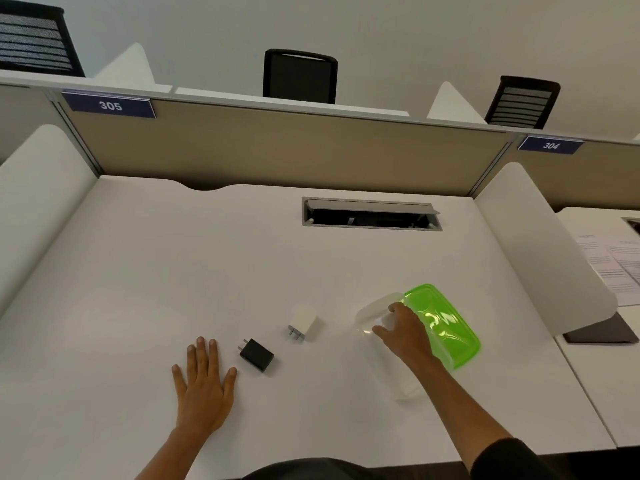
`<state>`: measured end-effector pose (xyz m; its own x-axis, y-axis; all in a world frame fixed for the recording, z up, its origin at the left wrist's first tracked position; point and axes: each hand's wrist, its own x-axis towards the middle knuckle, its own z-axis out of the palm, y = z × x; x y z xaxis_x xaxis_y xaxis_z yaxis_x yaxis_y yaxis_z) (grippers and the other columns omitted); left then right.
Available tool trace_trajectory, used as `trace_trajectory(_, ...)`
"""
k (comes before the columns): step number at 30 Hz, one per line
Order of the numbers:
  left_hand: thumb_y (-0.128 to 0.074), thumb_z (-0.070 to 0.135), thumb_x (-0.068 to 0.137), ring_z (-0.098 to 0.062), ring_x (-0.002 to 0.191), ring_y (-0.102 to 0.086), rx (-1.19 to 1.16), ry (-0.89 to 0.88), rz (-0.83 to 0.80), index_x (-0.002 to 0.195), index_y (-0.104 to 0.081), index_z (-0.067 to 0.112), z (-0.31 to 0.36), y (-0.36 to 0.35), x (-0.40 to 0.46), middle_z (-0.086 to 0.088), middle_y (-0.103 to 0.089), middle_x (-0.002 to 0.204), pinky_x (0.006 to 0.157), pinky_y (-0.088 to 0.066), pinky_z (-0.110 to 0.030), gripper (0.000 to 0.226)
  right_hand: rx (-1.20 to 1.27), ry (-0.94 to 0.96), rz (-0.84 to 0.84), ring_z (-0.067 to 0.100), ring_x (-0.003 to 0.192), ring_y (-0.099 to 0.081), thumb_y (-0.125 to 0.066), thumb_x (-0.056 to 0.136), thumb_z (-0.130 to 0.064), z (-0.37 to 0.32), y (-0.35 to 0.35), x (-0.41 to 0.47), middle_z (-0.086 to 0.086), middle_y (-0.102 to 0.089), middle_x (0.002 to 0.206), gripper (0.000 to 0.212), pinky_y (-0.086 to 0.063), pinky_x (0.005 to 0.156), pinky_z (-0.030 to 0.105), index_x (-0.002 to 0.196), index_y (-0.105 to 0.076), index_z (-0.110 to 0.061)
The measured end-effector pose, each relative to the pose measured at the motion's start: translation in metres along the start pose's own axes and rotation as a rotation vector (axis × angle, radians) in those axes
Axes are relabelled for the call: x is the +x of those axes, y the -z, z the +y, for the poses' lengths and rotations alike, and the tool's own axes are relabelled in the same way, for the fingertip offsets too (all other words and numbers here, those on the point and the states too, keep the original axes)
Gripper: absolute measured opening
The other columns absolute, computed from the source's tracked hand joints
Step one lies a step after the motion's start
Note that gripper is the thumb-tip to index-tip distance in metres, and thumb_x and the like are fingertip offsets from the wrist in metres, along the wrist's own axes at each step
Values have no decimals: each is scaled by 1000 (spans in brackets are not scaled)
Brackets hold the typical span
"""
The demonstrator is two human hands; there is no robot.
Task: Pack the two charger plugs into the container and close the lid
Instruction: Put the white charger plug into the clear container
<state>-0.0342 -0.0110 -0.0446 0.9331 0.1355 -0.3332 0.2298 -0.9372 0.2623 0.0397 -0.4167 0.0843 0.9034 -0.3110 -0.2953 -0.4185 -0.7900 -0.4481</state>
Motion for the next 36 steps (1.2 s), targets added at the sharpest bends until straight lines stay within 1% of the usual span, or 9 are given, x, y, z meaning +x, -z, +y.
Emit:
trace_trajectory(7,28,79,78,-30,166,14,17,15,-56,165,16,13,3,1,-4,-8,20,177,132,1,-62,109,-71,24,-85,31,131,-61,-82,86,-34,-9,-11,5,12,-65,137,65,-52,104,38,139,-55,-9)
trace_trajectory(15,36,81,69,-30,165,22,24,33,-91,161,27,14,5,3,-5,-7,31,174,133,5,-61,114,-111,44,-91,34,121,-64,-71,93,-34,-16,-19,4,13,-70,125,45,-56,96,41,127,-61,-6)
trace_trajectory(18,36,81,68,-30,164,22,19,36,-94,161,28,14,6,3,-6,-7,32,174,133,6,-61,115,-120,52,-96,32,125,-63,-70,95,-37,-14,-20,4,13,-68,129,47,-55,100,41,128,-60,-5)
trace_trajectory(22,35,81,70,-28,164,24,10,35,-76,161,28,14,6,2,-6,-6,32,174,133,6,-61,113,-88,39,-113,30,134,-58,-72,93,-43,-9,-17,6,10,-64,140,63,-50,109,41,143,-56,-9)
trace_trajectory(24,33,81,72,-28,164,23,6,32,-65,162,26,15,6,2,-7,-5,31,174,133,6,-61,112,-78,39,-24,30,129,-62,-71,94,-46,-10,-11,8,8,-68,132,57,-52,105,42,136,-62,-9)
trace_trajectory(27,26,79,79,-28,165,21,1,31,-44,164,21,15,7,0,-9,-4,29,175,132,6,-60,106,-51,188,229,31,107,-65,-70,94,-31,-18,-5,10,7,-73,106,28,-56,89,44,107,-70,-7)
trace_trajectory(30,12,73,87,-28,165,21,15,35,-24,164,21,17,6,-2,-10,-5,27,176,133,5,-61,96,17,439,340,28,94,-62,-73,88,-13,-36,-6,10,6,-67,94,15,-55,77,45,99,-67,-6)
trace_trajectory(33,8,71,90,-27,164,22,12,34,-16,164,22,17,6,-3,-10,-5,28,176,133,5,-61,93,-10,658,189,26,104,-59,-70,88,-7,-60,-15,9,6,-63,107,24,-56,83,43,112,-66,-5)
trace_trajectory(36,8,72,89,-27,164,22,-1,29,-21,164,21,16,6,-3,-10,-5,28,176,133,6,-61,94,-159,754,-85,24,130,-52,-66,91,-9,-81,-33,7,4,-56,137,46,-54,102,40,137,-59,-10)
